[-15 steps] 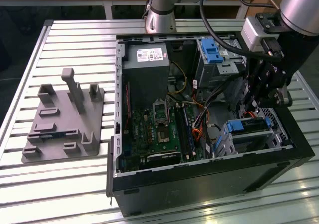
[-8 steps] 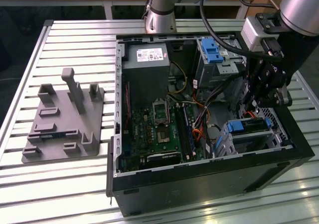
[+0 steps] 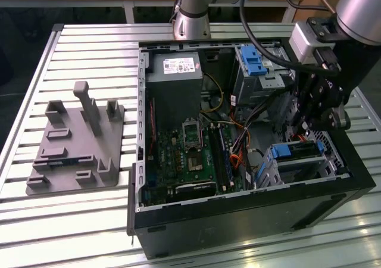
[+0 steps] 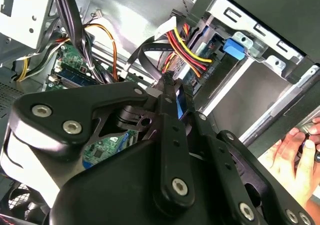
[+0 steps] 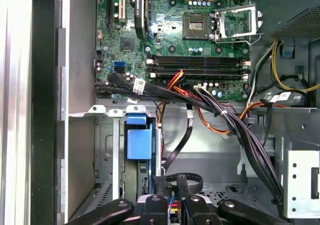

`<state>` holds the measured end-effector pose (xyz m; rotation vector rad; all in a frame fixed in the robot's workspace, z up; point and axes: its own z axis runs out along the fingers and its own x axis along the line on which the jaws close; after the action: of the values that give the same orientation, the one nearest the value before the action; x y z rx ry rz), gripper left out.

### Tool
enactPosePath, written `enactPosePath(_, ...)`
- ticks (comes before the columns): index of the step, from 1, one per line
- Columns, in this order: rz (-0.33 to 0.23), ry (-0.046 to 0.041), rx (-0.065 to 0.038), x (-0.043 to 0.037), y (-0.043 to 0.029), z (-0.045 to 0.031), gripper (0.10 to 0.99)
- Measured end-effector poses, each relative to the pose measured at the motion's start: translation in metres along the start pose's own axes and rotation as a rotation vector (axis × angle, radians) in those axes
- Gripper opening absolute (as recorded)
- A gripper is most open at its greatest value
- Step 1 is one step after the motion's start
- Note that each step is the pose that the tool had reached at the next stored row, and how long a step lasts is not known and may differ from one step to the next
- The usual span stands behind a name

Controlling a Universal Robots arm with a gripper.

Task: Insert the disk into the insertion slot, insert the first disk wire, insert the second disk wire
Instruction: 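Insert the second disk wire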

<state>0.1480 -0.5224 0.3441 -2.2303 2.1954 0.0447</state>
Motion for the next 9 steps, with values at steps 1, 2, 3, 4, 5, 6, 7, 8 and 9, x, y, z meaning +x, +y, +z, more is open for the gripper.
enactPosePath(1, 0.001, -0.0001, -0.001, 0.0011, -0.0003, 0.0, 0.196)
enactPosePath(2, 0.003, -0.0001, -0.001, 0.0021, -0.0004, 0.0, 0.196)
enactPosePath(3, 0.006, -0.0002, -0.001, 0.003, -0.0005, -0.0001, 0.196)
enactPosePath(4, 0.009, -0.0002, -0.002, 0.0038, -0.0007, -0.0001, 0.196)
enactPosePath(5, 0.012, -0.0002, -0.002, 0.0045, -0.0008, -0.0001, 0.196)
enactPosePath(6, 0.015, -0.0002, -0.002, 0.0053, -0.0009, -0.0002, 0.196)
enactPosePath(7, 0.02, -0.0003, -0.002, 0.0059, -0.0009, -0.0001, 0.196)
enactPosePath(8, 0.026, -0.0005, -0.002, 0.0064, -0.0009, -0.0001, 0.196)
enactPosePath(9, 0.032, -0.0005, -0.002, 0.0068, -0.0009, -0.0001, 0.196)
